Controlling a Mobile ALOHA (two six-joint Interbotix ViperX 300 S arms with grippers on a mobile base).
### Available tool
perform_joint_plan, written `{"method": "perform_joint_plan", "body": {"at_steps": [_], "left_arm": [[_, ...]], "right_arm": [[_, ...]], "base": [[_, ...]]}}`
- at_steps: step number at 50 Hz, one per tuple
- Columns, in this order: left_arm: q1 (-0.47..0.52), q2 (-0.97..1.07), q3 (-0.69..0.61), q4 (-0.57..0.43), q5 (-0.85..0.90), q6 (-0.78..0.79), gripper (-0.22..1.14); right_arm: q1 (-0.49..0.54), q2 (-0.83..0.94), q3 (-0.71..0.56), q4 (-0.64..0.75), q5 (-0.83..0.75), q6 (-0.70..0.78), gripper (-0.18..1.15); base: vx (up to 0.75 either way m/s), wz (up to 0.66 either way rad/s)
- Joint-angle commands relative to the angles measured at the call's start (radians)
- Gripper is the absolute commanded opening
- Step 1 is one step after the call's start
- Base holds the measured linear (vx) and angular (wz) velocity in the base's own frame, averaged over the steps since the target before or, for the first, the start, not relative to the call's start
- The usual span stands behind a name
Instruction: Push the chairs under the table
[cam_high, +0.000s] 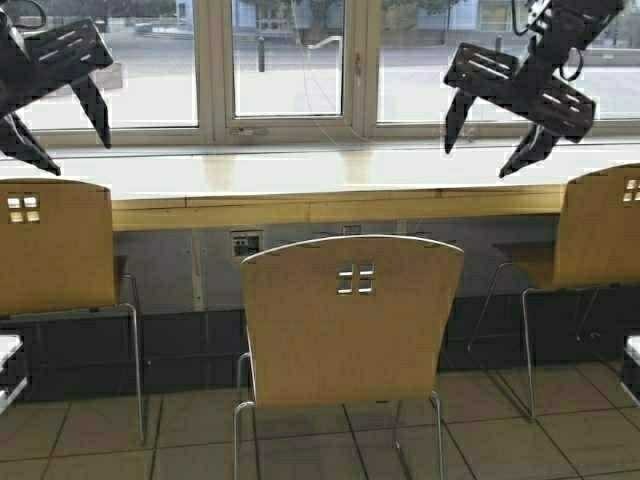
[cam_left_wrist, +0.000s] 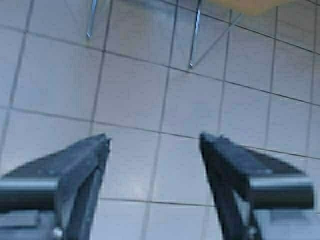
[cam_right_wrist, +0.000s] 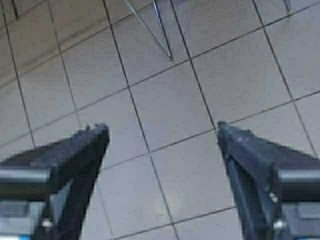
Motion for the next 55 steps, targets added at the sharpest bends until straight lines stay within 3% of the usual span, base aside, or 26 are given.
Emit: {"method": "perform_joint_plan", "body": {"at_steps": [1,14,31,42,55], "left_arm": [[-0.091,0.098,-0.048,-0.123,-0.028,-0.011,0.89],[-0.215,0.405,-0.209,-0.334,-0.094,-0.021,0.89],[-0.256,0.594,-0.276,-0.657,-0.167,-0.107,0.9],[-0.272,0.607,-0.307,-0.742,-0.232,-0.163,0.9],[-0.281,0.692,-0.376,-0.758,-0.242,-0.252,0.9]], "right_arm": [[0.003,0.031,-0.006,0.101,-0.044,0.002,0.98],[0.003,0.13,-0.026,0.304,-0.074,0.003,0.98],[0.003,0.158,-0.077,0.492,-0.058,0.009,0.98],[0.006,0.201,-0.127,0.612,-0.038,0.012,0.98],[0.006,0.262,-0.173,0.721,-0.032,0.012,0.98]], "base": [[0.13,-0.09],[0.17,-0.07],[0.22,-0.01],[0.23,0.03],[0.2,0.04]]}}
